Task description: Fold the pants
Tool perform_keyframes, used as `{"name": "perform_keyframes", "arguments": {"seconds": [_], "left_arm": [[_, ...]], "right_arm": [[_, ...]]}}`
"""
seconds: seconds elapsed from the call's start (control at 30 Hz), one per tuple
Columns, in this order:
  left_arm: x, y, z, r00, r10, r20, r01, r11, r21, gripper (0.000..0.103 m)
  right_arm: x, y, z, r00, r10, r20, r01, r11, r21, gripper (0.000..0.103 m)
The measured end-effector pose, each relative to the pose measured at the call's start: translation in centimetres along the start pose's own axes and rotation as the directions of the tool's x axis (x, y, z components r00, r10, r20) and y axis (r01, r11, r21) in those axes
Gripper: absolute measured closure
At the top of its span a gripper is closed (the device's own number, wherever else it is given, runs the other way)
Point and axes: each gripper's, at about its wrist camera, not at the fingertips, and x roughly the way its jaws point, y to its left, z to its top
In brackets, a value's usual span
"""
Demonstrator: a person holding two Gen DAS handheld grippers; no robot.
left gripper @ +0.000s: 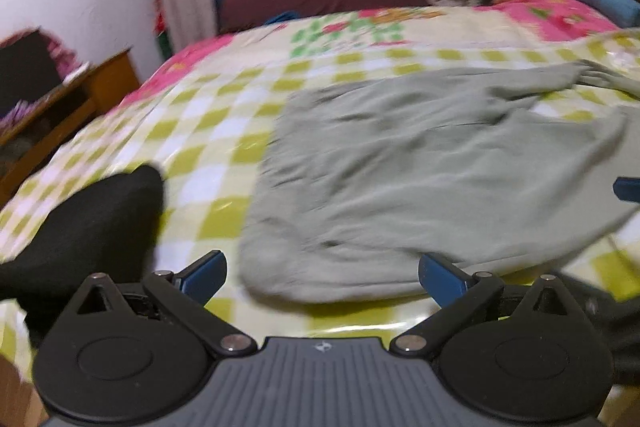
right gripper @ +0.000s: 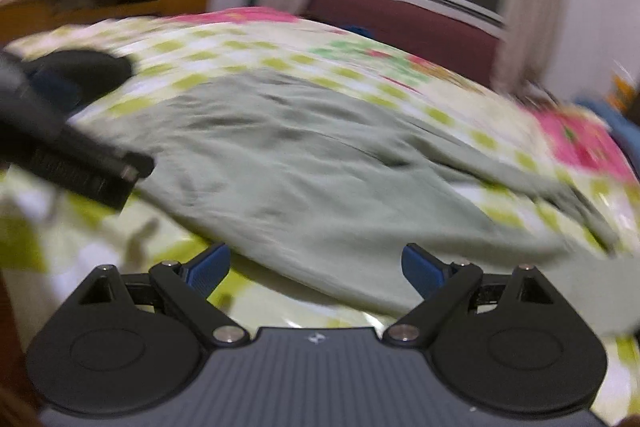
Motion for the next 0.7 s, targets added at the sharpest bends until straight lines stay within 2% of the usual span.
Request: {"name": "perform_keyframes", "arguments": {"seconds": [0.1,0.23,0.33,0.37,0.4,0.47,0.6,0.63,0.7], "left_arm": [[1.1,1.8,-0.3,0.999,-0.005,-0.044,0.004,1.000,-0.020,0.000],[3.5,2.9,-0.6,0.992,-0.047,-0.121,0.044,0.999,-0.030,0.000],[5.2,3.2,-0.5,0.983,-0.098,-0.156,0.091,0.994,-0.052,0.000],[5.4,3.4,-0.4,0.982,-0.113,-0.149,0.105,0.992,-0.064,0.007],[5.6,3.6,-0.2,0.982,-0.125,-0.141,0.116,0.991,-0.072,0.011],[6.0,3.8,0.2,0.985,-0.115,-0.125,0.108,0.992,-0.068,0.036],[6.6,5.8,0.6,0.983,-0.143,-0.116,0.131,0.985,-0.111,0.053],[6.5,6.4,0.6,0.984,-0.140,-0.111,0.127,0.985,-0.116,0.059],[6.2,7.8,0.3,0.988,-0.112,-0.105,0.099,0.987,-0.126,0.060]], "right_arm": [[1.4,2.0,0.6,0.998,0.059,0.004,-0.059,0.995,-0.086,0.011],[3.5,4.2,1.3,0.994,0.112,-0.010,-0.112,0.979,-0.170,0.013],[4.5,4.9,2.0,0.991,0.131,-0.013,-0.131,0.972,-0.196,0.024],[4.7,4.8,2.3,0.989,0.148,-0.028,-0.151,0.971,-0.185,0.036],[5.1,4.6,2.6,0.984,0.174,-0.047,-0.180,0.970,-0.162,0.053],[5.5,4.1,3.1,0.970,0.226,-0.087,-0.234,0.967,-0.101,0.074],[5.6,5.0,4.0,0.967,0.229,-0.111,-0.237,0.969,-0.066,0.089],[5.5,5.4,4.2,0.966,0.234,-0.112,-0.241,0.969,-0.061,0.090],[5.4,6.4,4.8,0.962,0.250,-0.113,-0.258,0.964,-0.064,0.092]]}}
